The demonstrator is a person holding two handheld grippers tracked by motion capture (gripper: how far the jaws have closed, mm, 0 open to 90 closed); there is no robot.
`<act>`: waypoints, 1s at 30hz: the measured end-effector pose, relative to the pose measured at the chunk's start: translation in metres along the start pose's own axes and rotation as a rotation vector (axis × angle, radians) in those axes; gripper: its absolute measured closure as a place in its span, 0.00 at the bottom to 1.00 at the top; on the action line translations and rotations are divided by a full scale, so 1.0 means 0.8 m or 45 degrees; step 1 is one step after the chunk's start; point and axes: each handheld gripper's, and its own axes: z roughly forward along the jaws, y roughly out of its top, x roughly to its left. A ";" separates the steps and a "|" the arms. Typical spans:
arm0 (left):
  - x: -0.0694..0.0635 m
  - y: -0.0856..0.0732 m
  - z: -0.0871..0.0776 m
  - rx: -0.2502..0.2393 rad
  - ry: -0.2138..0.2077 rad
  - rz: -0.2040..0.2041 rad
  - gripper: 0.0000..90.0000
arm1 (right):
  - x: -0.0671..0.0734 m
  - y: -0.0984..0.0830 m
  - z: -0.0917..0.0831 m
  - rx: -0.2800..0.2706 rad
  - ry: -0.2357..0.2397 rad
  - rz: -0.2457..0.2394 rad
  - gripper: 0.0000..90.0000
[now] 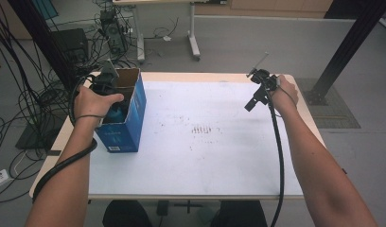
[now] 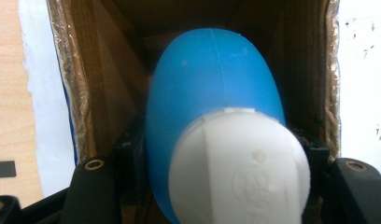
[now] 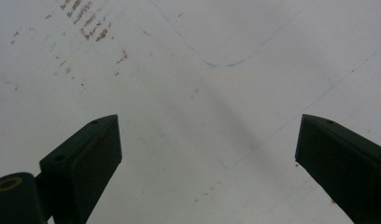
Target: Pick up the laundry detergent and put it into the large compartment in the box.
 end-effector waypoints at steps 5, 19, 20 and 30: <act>0.001 -0.001 0.000 -0.002 -0.004 -0.001 0.42 | -0.001 -0.002 0.002 0.000 0.000 0.001 0.08; 0.003 -0.002 0.000 -0.014 -0.012 -0.015 0.42 | -0.003 -0.002 0.002 0.000 0.004 -0.001 0.08; 0.003 -0.002 0.001 -0.016 -0.011 -0.015 0.42 | -0.003 -0.002 0.002 0.001 0.001 0.002 0.08; 0.002 -0.002 0.001 -0.016 -0.009 -0.018 0.42 | -0.003 -0.002 0.000 0.001 -0.007 0.003 0.08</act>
